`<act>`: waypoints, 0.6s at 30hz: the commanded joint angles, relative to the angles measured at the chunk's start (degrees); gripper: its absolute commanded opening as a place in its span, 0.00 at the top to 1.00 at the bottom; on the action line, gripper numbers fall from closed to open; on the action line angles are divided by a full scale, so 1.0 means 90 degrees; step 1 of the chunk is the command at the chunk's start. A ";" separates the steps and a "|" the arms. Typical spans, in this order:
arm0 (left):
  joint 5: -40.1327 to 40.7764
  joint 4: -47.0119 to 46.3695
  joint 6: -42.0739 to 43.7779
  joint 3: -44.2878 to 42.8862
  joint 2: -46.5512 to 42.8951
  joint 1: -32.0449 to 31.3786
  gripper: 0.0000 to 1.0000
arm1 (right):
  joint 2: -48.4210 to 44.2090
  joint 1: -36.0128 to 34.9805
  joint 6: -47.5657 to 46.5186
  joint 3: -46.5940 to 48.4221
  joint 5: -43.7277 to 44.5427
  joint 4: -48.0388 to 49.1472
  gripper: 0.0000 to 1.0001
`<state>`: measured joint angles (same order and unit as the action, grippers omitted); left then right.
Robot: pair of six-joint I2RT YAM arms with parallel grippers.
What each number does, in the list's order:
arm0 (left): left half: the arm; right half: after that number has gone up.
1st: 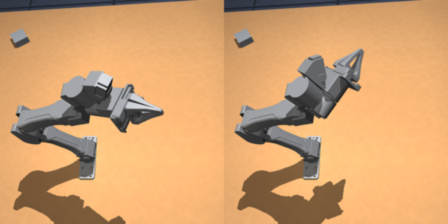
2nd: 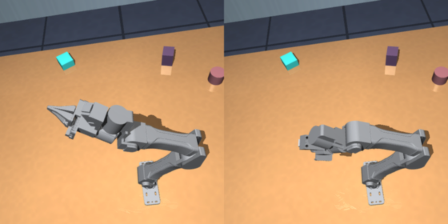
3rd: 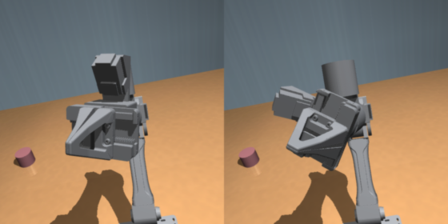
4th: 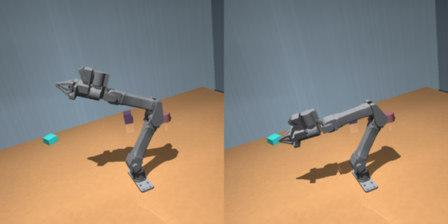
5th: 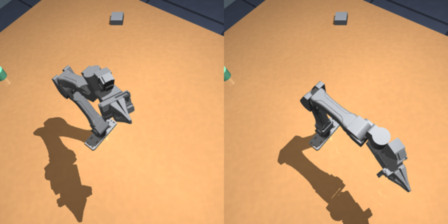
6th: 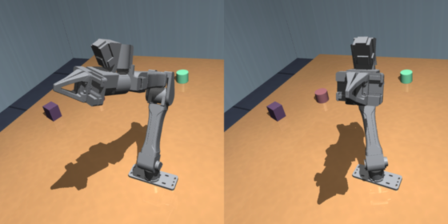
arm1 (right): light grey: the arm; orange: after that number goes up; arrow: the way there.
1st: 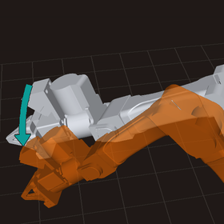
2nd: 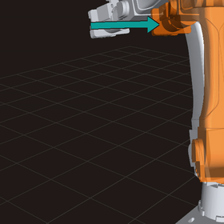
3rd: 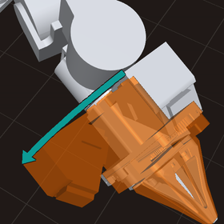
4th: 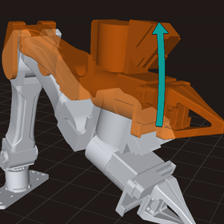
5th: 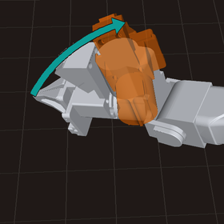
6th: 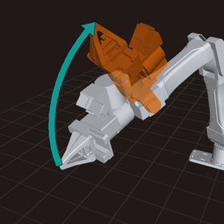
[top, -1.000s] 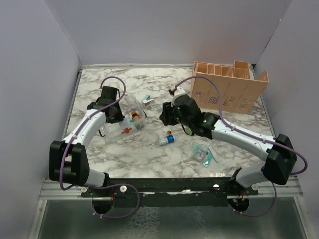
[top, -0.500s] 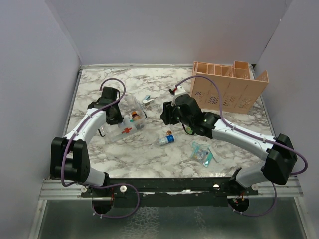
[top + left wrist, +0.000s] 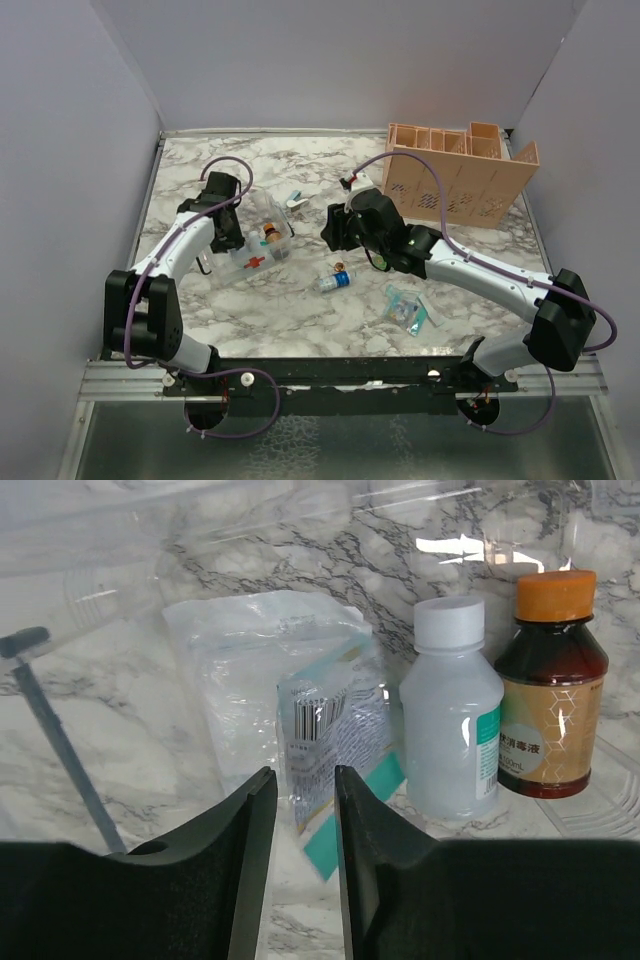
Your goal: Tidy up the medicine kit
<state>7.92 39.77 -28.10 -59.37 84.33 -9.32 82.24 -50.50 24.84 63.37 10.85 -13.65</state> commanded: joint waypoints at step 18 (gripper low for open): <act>-0.0775 -0.0045 0.0881 -0.0697 -0.0875 0.0042 0.61 | 0.0052 0.0079 0.0456 0.0126 0.0696 -0.0554 0.54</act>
<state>10.57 44.93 -22.79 -64.49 82.37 -9.10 82.24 -50.50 27.38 63.37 12.01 -14.70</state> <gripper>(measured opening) 0.387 0.459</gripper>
